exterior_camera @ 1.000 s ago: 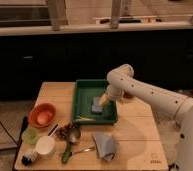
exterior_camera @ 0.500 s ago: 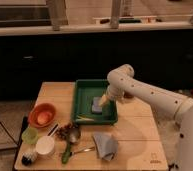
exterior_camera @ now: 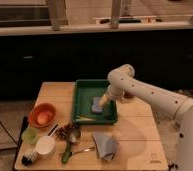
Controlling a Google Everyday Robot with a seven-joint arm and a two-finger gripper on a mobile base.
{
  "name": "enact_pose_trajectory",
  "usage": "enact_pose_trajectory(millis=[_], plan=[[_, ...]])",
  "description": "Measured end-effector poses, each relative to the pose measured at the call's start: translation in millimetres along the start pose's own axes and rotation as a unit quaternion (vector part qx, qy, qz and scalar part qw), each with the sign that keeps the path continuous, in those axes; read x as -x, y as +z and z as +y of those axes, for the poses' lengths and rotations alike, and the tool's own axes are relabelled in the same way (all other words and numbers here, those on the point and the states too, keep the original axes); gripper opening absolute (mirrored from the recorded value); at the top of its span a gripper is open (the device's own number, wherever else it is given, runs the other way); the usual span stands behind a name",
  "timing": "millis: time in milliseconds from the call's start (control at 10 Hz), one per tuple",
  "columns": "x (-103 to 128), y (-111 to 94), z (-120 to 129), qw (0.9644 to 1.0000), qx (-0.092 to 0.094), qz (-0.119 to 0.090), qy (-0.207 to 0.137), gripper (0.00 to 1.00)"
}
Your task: Place sponge in table surface
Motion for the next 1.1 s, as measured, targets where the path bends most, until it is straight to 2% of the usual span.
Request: enact_pose_trajectory(millis=[200,700,1100], plan=[[-1,-1,-1,1.0,0.002,0.001,0.002,0.8],[-16,-41,-39,0.9997,0.017,0.019,0.007,0.8],[-25,-42,-86,0.9997,0.012,0.015,0.018,0.8]])
